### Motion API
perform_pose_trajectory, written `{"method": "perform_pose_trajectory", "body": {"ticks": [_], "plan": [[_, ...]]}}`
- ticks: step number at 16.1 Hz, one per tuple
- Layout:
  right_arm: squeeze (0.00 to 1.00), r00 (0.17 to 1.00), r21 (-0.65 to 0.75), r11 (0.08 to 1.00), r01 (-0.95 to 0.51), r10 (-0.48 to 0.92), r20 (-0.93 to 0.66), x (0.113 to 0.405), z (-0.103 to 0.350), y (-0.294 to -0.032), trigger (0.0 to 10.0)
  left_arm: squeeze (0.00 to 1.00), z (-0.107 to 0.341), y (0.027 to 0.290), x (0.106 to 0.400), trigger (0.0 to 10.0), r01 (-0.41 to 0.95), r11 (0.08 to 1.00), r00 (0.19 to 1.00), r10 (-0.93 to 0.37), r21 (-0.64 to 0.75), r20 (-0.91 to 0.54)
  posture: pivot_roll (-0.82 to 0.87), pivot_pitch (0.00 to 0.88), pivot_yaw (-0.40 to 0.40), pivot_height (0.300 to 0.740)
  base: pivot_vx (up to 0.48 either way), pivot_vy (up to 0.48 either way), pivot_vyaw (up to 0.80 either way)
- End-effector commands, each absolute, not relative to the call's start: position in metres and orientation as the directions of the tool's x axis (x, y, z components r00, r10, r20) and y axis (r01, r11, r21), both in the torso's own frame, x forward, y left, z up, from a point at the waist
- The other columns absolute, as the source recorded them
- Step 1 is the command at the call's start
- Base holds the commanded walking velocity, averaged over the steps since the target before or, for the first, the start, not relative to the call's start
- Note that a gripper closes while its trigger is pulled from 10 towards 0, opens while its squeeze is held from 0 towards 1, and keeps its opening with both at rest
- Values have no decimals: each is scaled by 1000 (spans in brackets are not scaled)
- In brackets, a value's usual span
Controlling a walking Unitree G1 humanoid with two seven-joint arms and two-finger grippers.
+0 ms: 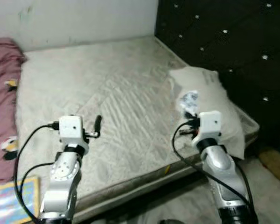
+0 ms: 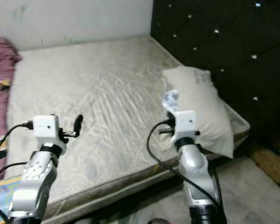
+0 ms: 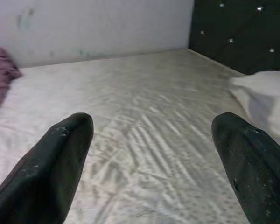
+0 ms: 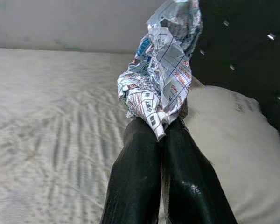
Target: Clean up the room
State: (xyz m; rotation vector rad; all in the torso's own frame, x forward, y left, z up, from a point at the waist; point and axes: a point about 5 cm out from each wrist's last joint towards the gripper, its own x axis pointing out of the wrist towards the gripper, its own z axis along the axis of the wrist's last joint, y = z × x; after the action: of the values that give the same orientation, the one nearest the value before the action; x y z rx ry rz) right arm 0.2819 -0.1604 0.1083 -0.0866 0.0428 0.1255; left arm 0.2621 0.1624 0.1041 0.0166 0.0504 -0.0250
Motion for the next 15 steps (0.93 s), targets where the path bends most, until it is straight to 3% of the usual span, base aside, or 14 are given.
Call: {"method": "perform_pose_trajectory", "body": {"ticks": [1,9,15], "plan": [[0,992,-104,986,-128,127,-17,284,115,-162,10000,0,106,160,263,10000,32,999,998,-31,12,-45,4,0,6,740,0,319,525],[0,989,-91,985,-149,150,3,292,118,-154,10000,0,110,159,268,10000,26,1000,999,-25,9,-34,8,0,5,740,0,252,752],[0,990,-84,986,-144,143,-18,288,112,-155,10000,0,109,158,267,10000,31,1000,999,-31,5,-37,6,0,3,740,0,480,0]]}}
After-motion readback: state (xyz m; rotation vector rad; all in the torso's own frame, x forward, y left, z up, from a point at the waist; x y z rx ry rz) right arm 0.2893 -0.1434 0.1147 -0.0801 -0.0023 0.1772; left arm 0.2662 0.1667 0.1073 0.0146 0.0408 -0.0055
